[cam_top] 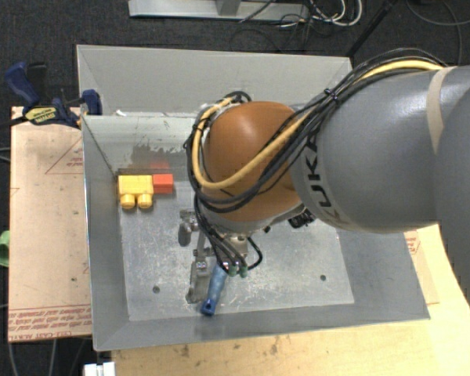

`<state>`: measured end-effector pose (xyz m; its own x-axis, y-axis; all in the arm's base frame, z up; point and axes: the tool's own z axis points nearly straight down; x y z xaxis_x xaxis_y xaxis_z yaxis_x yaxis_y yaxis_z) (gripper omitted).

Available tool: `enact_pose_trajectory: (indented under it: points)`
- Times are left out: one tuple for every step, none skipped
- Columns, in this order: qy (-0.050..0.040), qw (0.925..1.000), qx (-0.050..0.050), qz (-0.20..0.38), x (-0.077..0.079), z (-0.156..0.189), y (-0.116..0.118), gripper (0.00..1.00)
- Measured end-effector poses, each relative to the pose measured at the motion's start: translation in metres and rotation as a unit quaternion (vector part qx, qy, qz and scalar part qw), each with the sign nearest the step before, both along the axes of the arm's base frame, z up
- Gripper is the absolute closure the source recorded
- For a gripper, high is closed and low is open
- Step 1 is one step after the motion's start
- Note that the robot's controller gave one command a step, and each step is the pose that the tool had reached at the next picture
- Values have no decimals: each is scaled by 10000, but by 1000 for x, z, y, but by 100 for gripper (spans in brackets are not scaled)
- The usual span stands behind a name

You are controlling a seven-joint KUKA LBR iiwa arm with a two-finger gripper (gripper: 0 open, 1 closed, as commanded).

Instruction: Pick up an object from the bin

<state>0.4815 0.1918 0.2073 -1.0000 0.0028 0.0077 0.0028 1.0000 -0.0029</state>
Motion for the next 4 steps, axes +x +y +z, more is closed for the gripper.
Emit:
enact_pose_trajectory:
  points:
    - [-7, 9958, -2, -911, 14, -112, -65, 0]
    - [-32, 9999, 6, -116, 21, -122, -125, 0]
    - [-33, 9999, 19, -108, 20, -122, -123, 100]
    - [-90, 9999, 22, -97, 36, 58, -127, 100]
